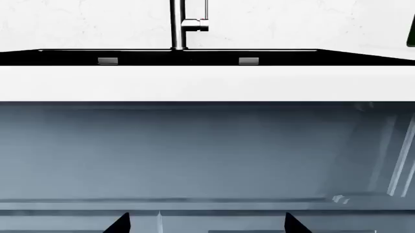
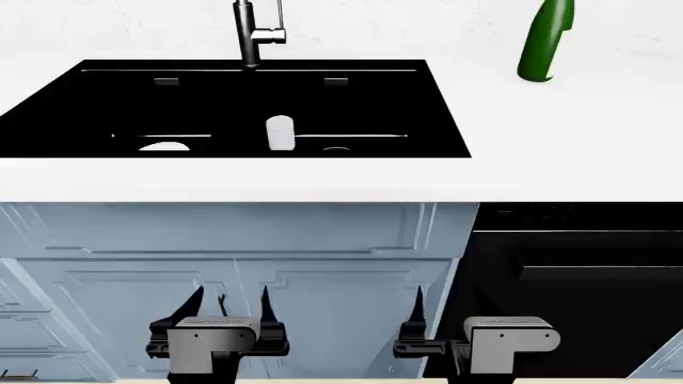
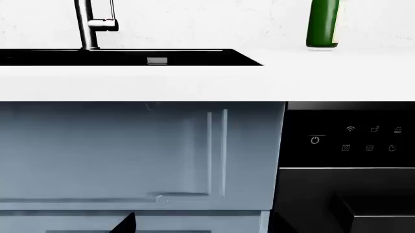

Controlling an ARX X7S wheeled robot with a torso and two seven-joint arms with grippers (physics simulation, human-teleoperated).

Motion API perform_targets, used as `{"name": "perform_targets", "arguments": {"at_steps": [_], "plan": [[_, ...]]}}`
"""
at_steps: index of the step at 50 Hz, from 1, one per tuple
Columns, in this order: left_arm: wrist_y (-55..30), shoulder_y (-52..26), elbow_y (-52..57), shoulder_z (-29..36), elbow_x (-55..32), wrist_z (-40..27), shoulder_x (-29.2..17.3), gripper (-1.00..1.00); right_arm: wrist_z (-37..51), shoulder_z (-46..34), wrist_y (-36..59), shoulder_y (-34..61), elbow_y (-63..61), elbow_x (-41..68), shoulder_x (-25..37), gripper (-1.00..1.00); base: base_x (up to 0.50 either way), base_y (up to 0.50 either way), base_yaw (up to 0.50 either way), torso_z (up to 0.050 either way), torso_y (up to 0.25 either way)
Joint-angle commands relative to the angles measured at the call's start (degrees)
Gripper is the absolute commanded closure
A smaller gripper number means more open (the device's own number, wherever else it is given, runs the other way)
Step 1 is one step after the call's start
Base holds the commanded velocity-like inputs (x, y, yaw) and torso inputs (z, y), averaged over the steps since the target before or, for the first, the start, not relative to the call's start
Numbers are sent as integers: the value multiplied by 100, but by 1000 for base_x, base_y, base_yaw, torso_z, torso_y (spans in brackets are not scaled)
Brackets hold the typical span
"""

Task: Pick the cup and bowl from the sink and place them on the counter for drying.

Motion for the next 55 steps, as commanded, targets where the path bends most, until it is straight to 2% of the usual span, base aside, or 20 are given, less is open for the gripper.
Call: {"name": "perform_targets", "arguments": {"at_steps": [1,21,55], "plan": [[6,21,22,82,-117,-87,-99,-100,119,-97,19,9,15,122,82,-100,0,0,0,0,0],[-36,-170,-174,422,-376,-432,-302,-100,458,-441,-74,56,32,266,365,-100,0,10,0,0,0],[-194,-142,-191,629,-696,-681,-572,-100,682,-703,-190,89,73,531,587,-100,0,500,0,0,0]]}}
